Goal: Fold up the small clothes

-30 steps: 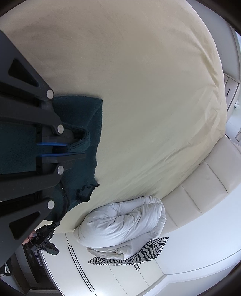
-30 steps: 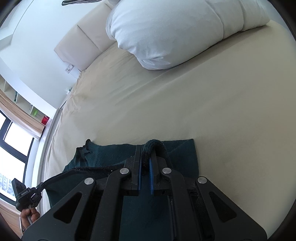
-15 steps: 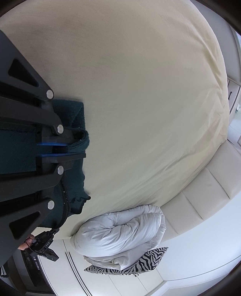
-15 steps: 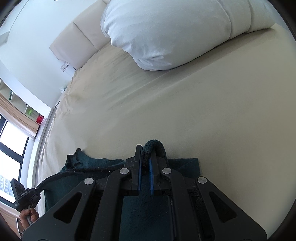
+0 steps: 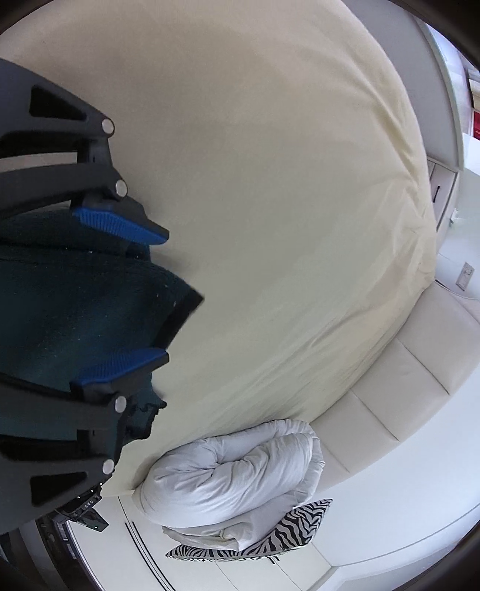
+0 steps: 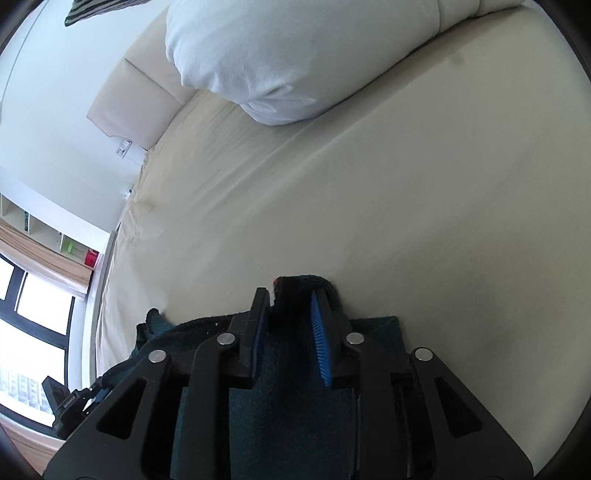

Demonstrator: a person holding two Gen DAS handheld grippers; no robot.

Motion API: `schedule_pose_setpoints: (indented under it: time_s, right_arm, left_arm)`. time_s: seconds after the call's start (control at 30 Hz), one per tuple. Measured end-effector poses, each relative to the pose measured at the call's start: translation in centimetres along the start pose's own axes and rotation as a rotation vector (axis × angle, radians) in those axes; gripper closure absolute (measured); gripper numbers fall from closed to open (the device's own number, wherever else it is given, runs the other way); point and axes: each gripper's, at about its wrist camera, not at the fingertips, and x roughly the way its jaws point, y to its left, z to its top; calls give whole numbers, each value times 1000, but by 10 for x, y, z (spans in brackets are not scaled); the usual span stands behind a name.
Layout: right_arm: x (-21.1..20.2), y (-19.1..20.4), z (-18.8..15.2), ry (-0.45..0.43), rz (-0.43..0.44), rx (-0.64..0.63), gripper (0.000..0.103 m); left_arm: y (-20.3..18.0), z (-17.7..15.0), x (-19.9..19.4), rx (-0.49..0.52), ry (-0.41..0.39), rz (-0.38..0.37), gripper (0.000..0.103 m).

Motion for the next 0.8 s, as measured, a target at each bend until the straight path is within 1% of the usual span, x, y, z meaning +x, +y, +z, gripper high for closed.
schedule_pose_setpoints:
  time_s: [0.03, 0.13, 0.23, 0.37, 0.47, 0.57, 0.6, 0.7, 0.73, 0.8]
  right_arm:
    - [-4, 0, 0, -18, -3, 3, 53]
    - [-17, -2, -3, -35, -6, 10, 53]
    - [-29, 3, -14, -31, -33, -40, 53]
    - [-52, 8, -41, -21, -44, -112, 53]
    - [-67, 12, -65, -13, -52, -178, 53]
    - [-81, 16, -92, -7, -58, -239, 53]
    - [-92, 8, -97, -7, -58, -252, 53]
    - [-111, -1, -112, -16, -68, -283, 53]
    - [-117, -3, -116, -22, -73, -284, 53]
    - [-128, -13, -119, -32, -82, -271, 53]
  left_arm:
    - [0, 0, -6, 1, -7, -4, 41]
    - [-2, -7, -20, 29, -9, 6, 41]
    - [-4, -23, -35, 65, -16, 25, 41]
    - [2, -53, -52, 60, -5, 5, 41]
    - [1, -79, -61, 94, 2, 21, 41]
    - [6, -98, -64, 93, 13, 25, 41]
    - [7, -103, -64, 95, 21, 31, 41]
    - [12, -115, -64, 112, 28, 52, 44]
    - [13, -118, -63, 116, 31, 58, 47]
    - [14, -124, -62, 128, 38, 64, 51]
